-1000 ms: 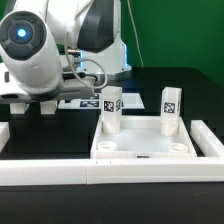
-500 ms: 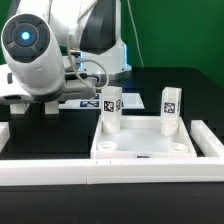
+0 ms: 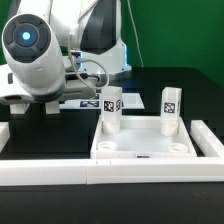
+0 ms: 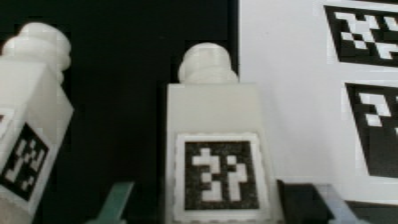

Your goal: Assemble square table

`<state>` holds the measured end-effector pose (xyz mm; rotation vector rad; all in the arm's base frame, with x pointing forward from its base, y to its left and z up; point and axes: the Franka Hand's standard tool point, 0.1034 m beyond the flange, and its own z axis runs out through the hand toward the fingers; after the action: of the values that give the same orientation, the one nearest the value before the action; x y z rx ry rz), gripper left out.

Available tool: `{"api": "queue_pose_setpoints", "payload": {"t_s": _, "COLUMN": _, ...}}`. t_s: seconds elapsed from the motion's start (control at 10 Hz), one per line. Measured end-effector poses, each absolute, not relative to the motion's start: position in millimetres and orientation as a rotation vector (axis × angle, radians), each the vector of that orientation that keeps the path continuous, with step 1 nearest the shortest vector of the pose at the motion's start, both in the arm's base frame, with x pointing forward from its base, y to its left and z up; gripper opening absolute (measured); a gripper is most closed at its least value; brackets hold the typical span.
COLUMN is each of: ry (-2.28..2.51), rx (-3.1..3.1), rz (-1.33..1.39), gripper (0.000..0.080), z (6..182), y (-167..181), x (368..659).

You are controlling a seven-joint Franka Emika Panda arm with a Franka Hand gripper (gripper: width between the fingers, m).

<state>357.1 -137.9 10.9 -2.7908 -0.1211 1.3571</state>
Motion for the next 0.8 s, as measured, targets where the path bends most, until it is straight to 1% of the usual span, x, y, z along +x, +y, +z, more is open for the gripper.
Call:
{"api": "queue_pose_setpoints", "payload": {"t_s": 0.2, "ry": -0.135, "rx": -2.792, "rz": 1.349, "gripper": 0.0288, "z": 13.7, "y": -137.2, "x": 359.9}}
{"api": "queue_pose_setpoints", "payload": {"t_s": 0.3, "ry": -0.180, "rx": -2.768, "rz": 1.358, "gripper": 0.0288, "z": 33.7, "y": -135.3, "x": 369.2}}
{"api": "queue_pose_setpoints", "payload": {"t_s": 0.4, "ry": -0.209, "rx": -2.753, "rz": 1.349, "gripper": 0.0290, "z": 63.3, "y": -134.5, "x": 385.1}}
{"api": "queue_pose_setpoints", "payload": {"t_s": 0.5, "ry": -0.223, "rx": -2.753, "rz": 1.334, "gripper": 0.0290, "z": 85.7, "y": -136.4, "x": 401.6}}
{"api": "queue_pose_setpoints", "payload": {"t_s": 0.6, "ry": -0.230, "rx": -2.773, "rz": 1.301, "gripper": 0.0290, "z": 99.7, "y": -133.6, "x": 408.6}}
{"api": "queue_pose_setpoints", "payload": {"t_s": 0.7, "ry": -0.241, "rx": -2.780, "rz": 1.284, "gripper": 0.0290, "z": 105.3, "y": -130.6, "x": 411.8}}
{"api": "queue_pose_setpoints", "payload": {"t_s": 0.8, "ry": -0.251, "rx": -2.803, "rz": 1.240, "gripper": 0.0290, "z": 99.8, "y": -132.7, "x": 414.9}}
